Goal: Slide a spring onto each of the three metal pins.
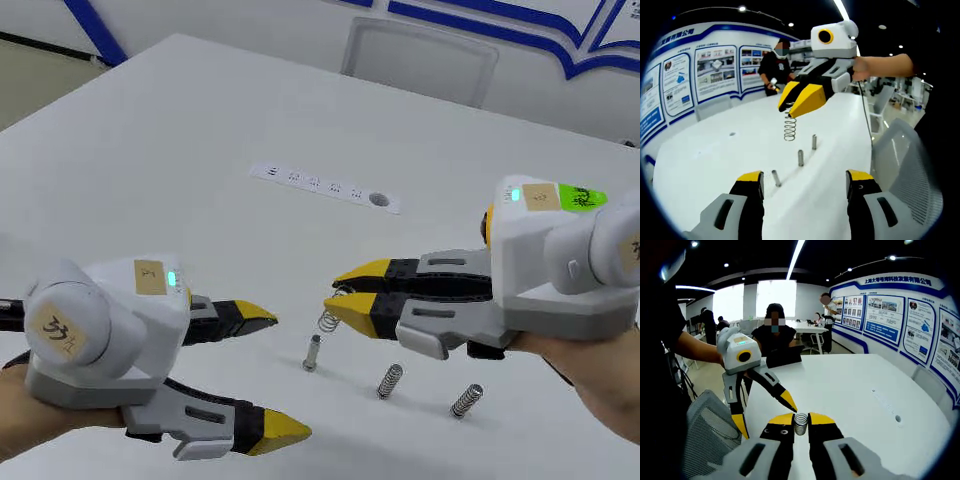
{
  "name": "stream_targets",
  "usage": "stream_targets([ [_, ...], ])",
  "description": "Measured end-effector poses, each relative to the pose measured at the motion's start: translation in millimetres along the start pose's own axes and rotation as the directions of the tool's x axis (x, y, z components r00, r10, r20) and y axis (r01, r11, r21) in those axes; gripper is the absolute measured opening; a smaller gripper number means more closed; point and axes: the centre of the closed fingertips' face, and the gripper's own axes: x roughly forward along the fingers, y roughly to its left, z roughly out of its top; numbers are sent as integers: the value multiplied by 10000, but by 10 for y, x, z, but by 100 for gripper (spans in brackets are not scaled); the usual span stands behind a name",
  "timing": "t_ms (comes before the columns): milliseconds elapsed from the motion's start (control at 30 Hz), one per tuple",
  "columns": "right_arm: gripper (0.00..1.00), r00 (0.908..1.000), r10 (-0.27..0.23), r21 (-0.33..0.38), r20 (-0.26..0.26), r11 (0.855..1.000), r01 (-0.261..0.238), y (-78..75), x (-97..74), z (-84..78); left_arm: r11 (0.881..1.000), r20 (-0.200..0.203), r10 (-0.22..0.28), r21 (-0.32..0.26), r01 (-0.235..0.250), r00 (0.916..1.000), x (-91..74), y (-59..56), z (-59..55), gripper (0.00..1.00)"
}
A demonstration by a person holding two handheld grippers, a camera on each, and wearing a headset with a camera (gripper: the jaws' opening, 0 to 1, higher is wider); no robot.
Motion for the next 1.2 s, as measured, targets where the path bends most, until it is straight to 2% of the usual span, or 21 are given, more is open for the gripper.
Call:
stream_targets([
  [267, 11, 9973, -675, 349, -275, 9970, 685, -244, 150, -133, 9979, 106, 595, -252, -592, 9982, -47, 121, -34, 80],
  [400, 11, 9963, -761, 420, -391, 9961, 777, -309, 256, -192, 9956, 164, 837, -426, -829, 9964, -72, 157, -40, 87],
  [500, 11, 9949, -858, 779, -525, 9929, 897, -366, 364, -274, 9937, 219, 970, -593, -955, 9950, -82, 174, -41, 90],
  [667, 11, 9913, -983, 884, -872, 9904, 1060, -393, 511, -418, 9920, 61, 1160, -514, -1155, 9932, -45, 188, -77, 100],
  [767, 11, 9880, -1009, 887, -1171, 9898, 1116, -411, 583, -529, 9919, 85, 1170, -511, -1164, 9931, -34, 194, -68, 100],
  [833, 11, 9808, -1062, 742, -1633, 9901, 1195, -427, 615, -643, 9916, 105, 1175, -560, -1167, 9930, -27, 200, -64, 100],
  [1000, 11, 9787, -996, 1125, -1793, 9863, 1210, -445, 693, -777, 9906, 29, 1216, -635, -1212, 9926, -26, 218, -101, 100],
  [1200, 11, 9788, -918, 1598, -1830, 9796, 1218, -438, 740, -835, 9914, -176, 1111, -682, -1120, 9937, -41, 195, -183, 100],
])
